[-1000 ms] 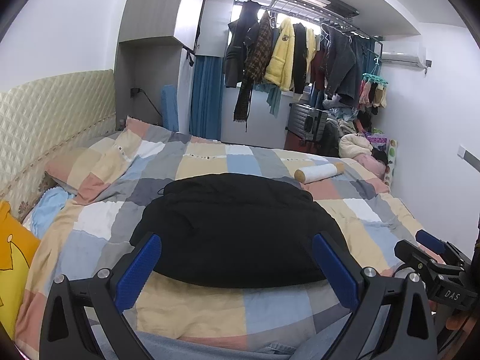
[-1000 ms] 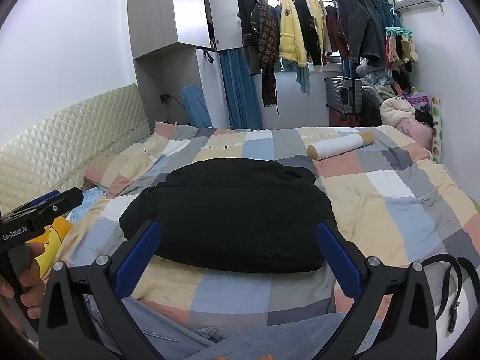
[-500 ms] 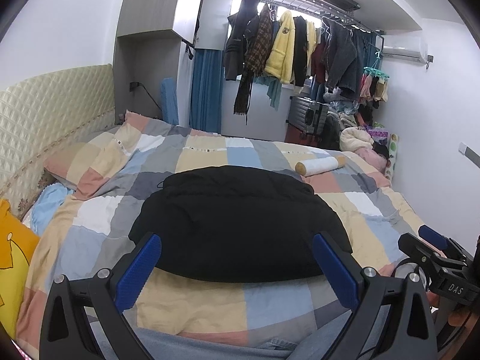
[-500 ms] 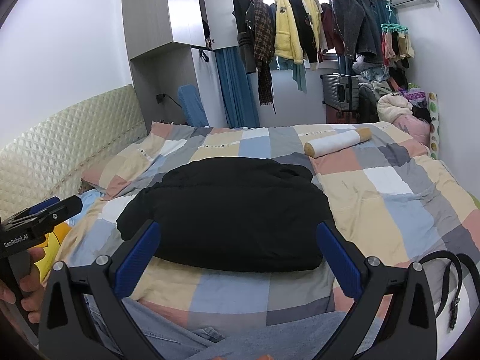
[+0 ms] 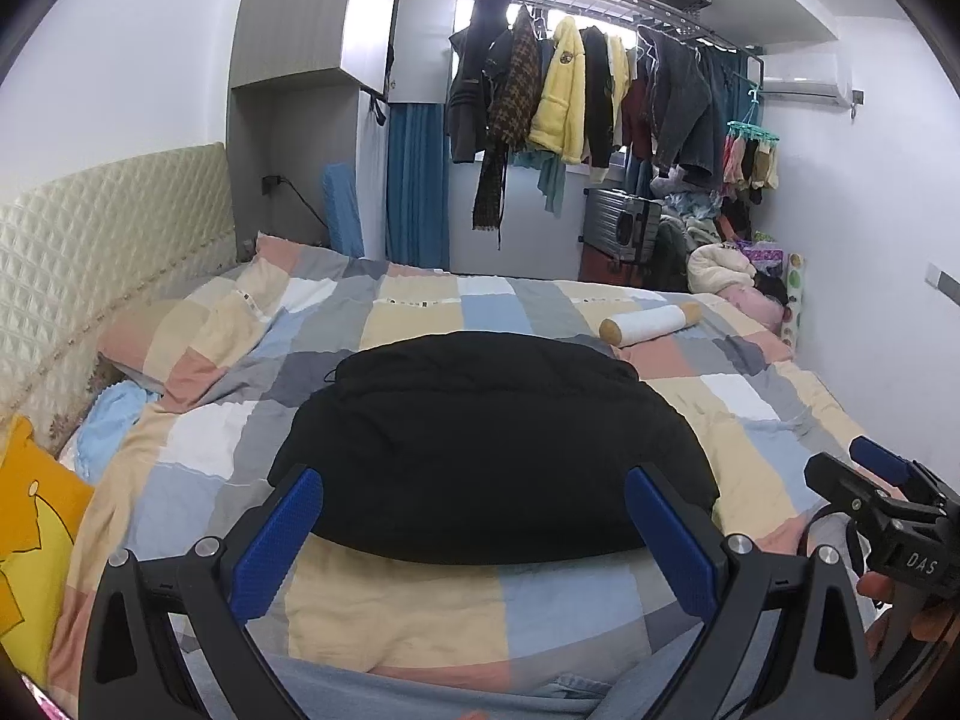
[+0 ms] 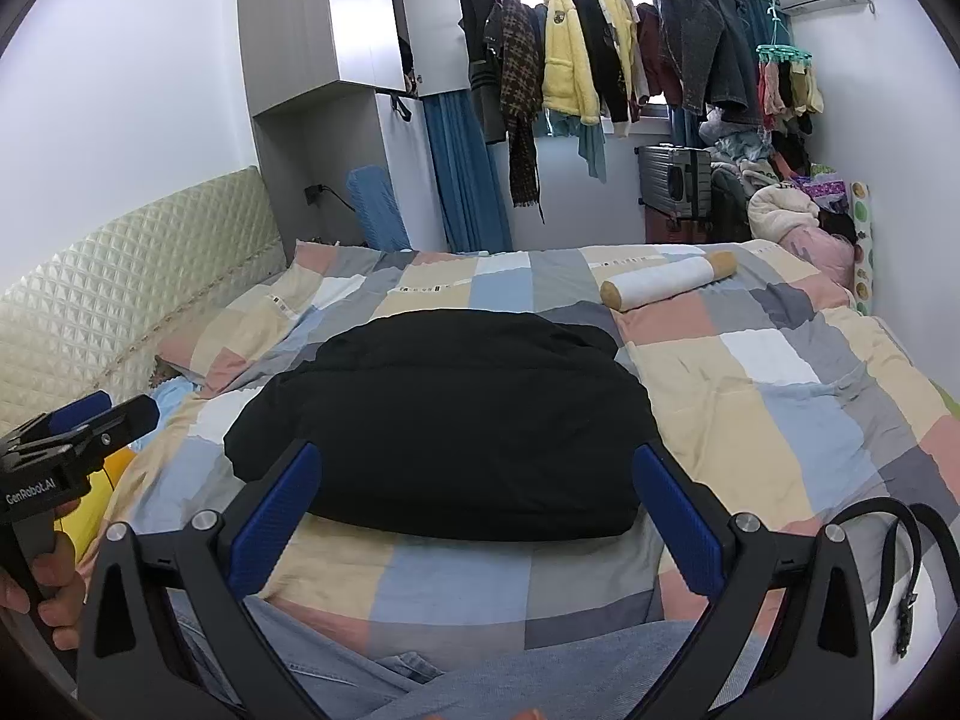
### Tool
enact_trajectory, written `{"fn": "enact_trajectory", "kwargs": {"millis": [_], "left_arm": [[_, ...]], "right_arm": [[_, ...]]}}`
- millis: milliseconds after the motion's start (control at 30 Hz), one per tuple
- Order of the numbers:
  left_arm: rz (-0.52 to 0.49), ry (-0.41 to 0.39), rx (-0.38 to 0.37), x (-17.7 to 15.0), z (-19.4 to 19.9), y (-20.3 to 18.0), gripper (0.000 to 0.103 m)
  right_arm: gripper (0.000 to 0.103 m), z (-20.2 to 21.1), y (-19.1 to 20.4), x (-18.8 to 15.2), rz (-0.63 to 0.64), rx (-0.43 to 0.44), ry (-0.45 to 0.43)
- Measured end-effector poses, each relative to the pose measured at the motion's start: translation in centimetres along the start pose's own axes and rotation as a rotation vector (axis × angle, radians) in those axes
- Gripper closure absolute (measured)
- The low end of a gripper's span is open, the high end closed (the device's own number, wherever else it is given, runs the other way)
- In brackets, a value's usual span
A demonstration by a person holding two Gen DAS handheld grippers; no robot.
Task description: Fold large clothes
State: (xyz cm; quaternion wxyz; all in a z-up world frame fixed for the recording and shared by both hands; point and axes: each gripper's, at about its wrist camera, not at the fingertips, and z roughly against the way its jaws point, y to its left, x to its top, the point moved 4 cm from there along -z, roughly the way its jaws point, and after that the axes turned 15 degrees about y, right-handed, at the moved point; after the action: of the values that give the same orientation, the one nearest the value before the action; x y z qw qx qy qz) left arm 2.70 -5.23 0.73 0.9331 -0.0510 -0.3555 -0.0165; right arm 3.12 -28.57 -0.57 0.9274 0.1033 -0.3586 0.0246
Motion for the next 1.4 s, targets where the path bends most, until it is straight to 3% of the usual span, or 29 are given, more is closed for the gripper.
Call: {"fn": "enact_trajectory", "kwargs": {"millis": [367,1400], "left_arm": [[0.025,0.017,-0.007,-0.26,-0.13,0.19,0.001],[0.038,0.017,-0.026,-0.91,0.35,0.81,0.001]], "right_arm": [[0.0,-0.11,-0.81,-0.11,-0.012,-0.032,-0.002],[0.0,-0.17,-0.6,-0.54,-0.012,-0.022,0.011]]}}
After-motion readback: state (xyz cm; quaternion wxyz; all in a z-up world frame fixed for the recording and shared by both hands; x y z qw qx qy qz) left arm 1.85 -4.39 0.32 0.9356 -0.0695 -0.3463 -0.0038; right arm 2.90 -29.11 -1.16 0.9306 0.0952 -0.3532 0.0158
